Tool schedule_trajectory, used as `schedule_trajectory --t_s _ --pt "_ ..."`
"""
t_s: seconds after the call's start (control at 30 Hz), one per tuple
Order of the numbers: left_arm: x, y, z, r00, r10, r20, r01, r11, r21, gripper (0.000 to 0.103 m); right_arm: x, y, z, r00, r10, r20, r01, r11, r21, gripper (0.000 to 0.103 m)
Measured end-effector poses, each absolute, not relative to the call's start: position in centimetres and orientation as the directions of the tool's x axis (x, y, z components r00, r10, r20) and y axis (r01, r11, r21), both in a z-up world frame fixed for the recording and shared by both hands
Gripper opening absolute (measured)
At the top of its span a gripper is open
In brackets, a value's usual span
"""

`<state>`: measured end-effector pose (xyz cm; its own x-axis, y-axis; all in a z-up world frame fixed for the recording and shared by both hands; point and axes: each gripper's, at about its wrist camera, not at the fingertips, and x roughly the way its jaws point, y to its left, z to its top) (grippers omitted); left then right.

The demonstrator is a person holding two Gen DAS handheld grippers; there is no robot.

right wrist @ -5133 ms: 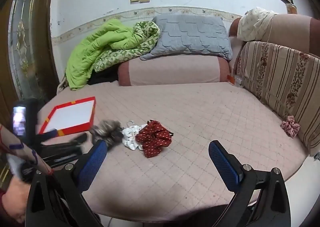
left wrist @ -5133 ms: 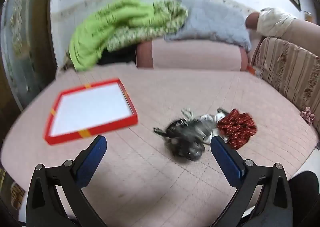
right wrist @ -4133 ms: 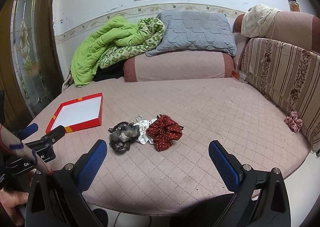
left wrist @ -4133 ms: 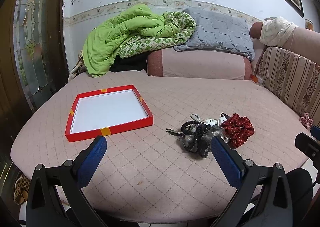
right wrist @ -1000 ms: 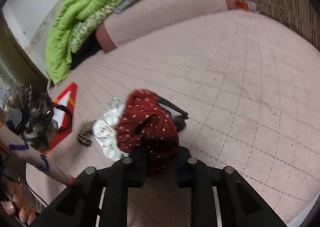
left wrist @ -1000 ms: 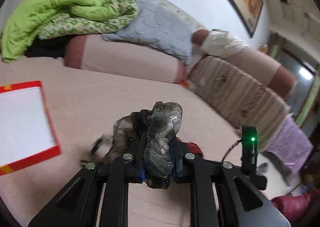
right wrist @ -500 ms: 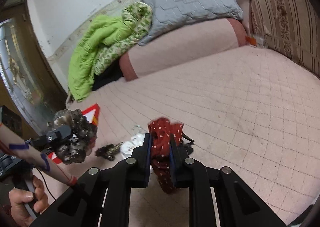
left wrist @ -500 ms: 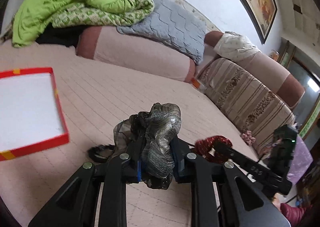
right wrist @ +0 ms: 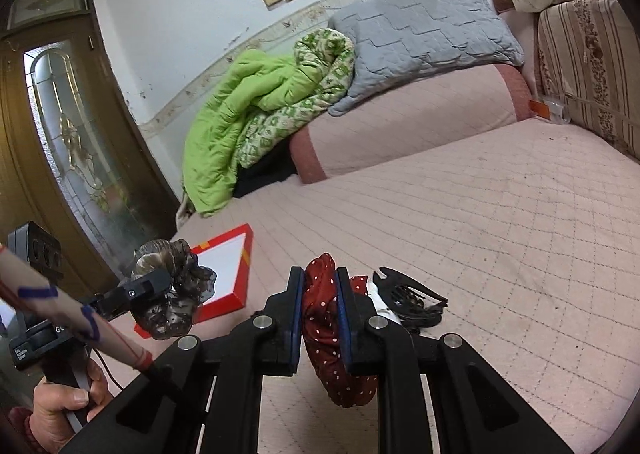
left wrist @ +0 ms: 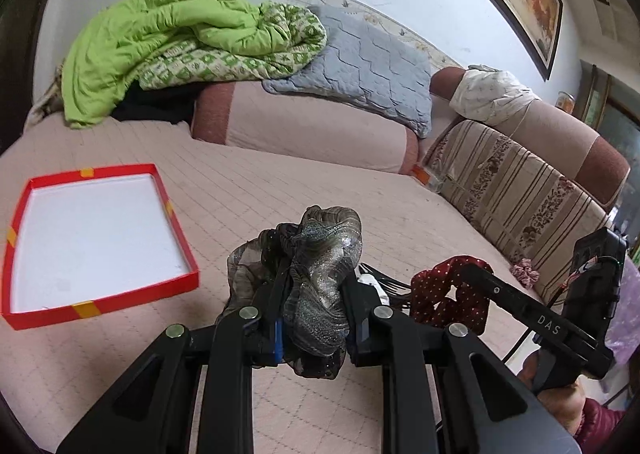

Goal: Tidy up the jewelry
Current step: 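Carry both scrunchies into the red tray and open both grippers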

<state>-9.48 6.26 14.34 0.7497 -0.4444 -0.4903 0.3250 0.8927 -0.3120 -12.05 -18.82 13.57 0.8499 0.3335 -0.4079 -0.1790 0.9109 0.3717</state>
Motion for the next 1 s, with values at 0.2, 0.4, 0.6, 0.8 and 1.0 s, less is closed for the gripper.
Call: schedule_trajectory --t_s 0.2,0.4,0.6,0.8,1.0 --pt "-7.8 7.2 13.6 0.753 -0.417 -0.509 0.292 0.905 -0.309 0.019 -11.9 -17.8 13.3 0.843 0.327 -0.428 -0.190 0.924 0.331 0.016" --pt "-5.6 9.2 12.8 0.774 -0.370 -0.513 0.243 0.923 -0.299 0.019 -11.2 -15.9 13.4 0.818 0.350 -0.456 -0.223 0.924 0.310 0.016" --pt "-3.7 12.2 12.4 0.797 -0.311 -0.518 0.175 0.940 -0.294 0.019 -9.6 -13.4 14.1 0.784 0.394 -0.479 -0.261 0.910 0.321 0.016" --pt "-1.7 15.2 12.1 0.810 -0.226 -0.541 0.109 0.965 -0.240 0.020 -7.1 -9.9 15.3 0.760 0.422 -0.494 -0.304 0.903 0.304 0.016" --pt "0.8 20.3 11.4 0.814 -0.143 -0.563 -0.009 0.966 -0.259 0.020 -4.3 -5.5 16.2 0.722 0.464 -0.513 -0.364 0.885 0.288 0.016"
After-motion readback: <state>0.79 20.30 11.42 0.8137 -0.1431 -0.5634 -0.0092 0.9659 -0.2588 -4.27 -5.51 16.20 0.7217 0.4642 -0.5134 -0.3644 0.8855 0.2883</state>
